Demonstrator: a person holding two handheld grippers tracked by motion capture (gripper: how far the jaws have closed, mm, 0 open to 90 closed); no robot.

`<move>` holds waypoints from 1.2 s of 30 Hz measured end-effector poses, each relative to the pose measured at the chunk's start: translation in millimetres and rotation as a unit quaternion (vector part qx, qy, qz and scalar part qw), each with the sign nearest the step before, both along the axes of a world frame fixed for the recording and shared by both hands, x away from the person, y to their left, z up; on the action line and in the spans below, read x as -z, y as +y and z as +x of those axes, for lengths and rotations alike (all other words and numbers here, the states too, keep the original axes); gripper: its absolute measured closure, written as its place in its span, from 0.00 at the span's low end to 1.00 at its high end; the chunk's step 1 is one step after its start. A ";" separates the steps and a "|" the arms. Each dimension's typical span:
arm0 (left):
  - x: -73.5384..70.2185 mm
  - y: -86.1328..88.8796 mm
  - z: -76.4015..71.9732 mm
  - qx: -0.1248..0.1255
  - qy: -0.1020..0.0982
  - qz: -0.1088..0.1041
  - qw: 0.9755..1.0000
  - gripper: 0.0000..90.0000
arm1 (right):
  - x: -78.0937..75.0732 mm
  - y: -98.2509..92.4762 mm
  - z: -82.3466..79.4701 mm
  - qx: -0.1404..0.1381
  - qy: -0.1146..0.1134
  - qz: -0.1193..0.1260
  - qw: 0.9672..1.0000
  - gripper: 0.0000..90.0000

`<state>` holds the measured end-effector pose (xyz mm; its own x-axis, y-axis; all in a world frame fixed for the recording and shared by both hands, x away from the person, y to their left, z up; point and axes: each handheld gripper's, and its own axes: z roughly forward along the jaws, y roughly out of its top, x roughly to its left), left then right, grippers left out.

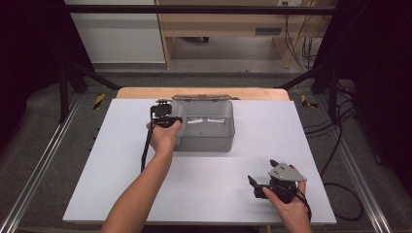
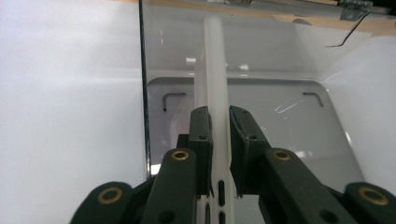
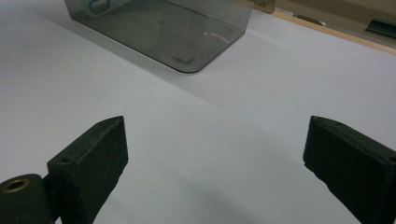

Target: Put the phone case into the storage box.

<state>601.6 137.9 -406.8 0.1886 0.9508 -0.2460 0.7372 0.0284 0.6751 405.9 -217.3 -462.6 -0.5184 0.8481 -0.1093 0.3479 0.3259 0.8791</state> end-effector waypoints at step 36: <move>-2.0 -11.6 -3.4 0.045 -0.082 0.139 0.986 0.86 | 1.0 5.8 -2.1 -0.025 0.005 -0.010 1.000 0.07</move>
